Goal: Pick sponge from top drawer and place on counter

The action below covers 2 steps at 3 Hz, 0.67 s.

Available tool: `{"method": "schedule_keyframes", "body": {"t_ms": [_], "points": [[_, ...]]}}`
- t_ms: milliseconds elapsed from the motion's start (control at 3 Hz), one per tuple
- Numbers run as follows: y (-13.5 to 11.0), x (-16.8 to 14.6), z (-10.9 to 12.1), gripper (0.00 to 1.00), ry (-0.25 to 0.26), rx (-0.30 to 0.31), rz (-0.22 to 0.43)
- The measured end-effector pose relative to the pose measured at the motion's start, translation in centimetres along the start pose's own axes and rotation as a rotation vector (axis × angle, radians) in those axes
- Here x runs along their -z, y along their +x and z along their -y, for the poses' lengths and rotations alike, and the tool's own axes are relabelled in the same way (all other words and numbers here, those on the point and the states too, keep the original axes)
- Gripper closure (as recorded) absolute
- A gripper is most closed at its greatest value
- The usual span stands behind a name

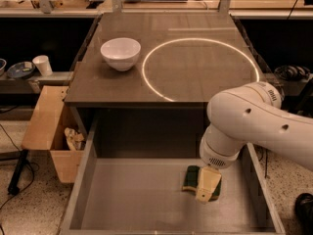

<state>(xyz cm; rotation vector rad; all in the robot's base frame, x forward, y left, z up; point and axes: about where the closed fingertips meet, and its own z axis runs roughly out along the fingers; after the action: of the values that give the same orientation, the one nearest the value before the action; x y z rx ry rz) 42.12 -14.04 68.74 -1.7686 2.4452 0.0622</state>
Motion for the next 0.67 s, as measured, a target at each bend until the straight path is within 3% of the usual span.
{"method": "schedule_keyframes", "body": {"t_ms": [667], "points": [[1.31,-1.22,1.2,0.0,-0.029,-0.015,0.007]]}}
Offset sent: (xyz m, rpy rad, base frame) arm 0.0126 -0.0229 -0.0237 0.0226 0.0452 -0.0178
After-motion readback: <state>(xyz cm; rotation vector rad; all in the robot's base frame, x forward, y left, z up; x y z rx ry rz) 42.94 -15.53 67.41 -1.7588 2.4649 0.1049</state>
